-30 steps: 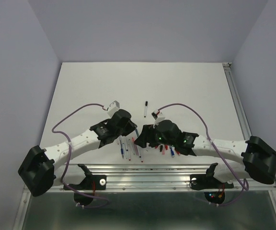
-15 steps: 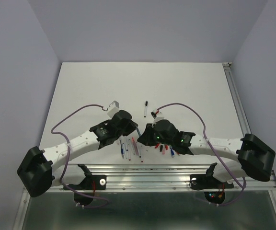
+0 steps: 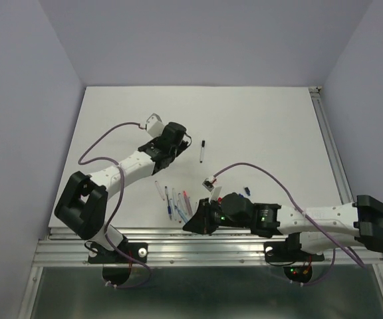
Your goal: Open the pen caps
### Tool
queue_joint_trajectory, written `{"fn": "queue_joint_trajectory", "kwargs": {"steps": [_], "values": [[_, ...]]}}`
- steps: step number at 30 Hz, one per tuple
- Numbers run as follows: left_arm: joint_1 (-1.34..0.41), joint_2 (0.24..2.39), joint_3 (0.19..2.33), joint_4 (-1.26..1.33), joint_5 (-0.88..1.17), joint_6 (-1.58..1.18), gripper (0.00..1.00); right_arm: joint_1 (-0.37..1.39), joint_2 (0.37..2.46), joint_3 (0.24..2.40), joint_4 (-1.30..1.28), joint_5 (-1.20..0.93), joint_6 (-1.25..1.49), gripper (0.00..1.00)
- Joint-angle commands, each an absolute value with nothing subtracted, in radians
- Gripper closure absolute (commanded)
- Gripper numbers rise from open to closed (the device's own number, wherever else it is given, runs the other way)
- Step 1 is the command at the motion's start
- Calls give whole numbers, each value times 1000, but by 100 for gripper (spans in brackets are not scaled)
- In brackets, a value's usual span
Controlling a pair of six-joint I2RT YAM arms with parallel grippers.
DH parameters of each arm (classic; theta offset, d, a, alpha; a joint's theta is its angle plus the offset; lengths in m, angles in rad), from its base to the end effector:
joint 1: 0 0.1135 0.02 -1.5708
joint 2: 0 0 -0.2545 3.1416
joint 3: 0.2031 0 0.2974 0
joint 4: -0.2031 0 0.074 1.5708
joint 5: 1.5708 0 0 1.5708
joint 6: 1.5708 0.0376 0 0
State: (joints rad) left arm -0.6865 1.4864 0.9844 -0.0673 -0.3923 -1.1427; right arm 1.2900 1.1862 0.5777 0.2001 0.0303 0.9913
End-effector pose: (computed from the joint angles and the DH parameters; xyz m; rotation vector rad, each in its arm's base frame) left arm 0.2987 -0.2262 0.2209 -0.7152 2.0451 -0.6728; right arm 0.0843 0.2881 0.1878 -0.3177 2.2646 1.3508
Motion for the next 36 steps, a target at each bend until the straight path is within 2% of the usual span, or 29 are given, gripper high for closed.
{"fn": "queue_joint_trajectory", "kwargs": {"steps": [1,7,16,19,23,28,33,36], "values": [[-624,1514,1084,-34,-505,-1079,100,1319,1115,525,285,67,1068,99],[-581,1451,1029,-52,-482,-1000,100,1319,1049,529,111,211,1087,99],[-577,1394,885,-81,-178,-865,100,1319,936,543,-225,468,1140,99],[-592,1373,819,-77,-138,-842,100,1313,923,558,-391,581,1198,98],[-630,1330,767,-81,-120,-827,100,1276,925,561,-477,615,1223,98],[-658,1235,720,-116,-135,-833,100,1195,949,545,-424,572,1151,98],[-670,1149,652,-135,-140,-839,100,1170,1017,563,-256,476,1031,96],[-672,1109,629,-173,-149,-856,100,1163,1138,606,-201,427,976,95]]}}
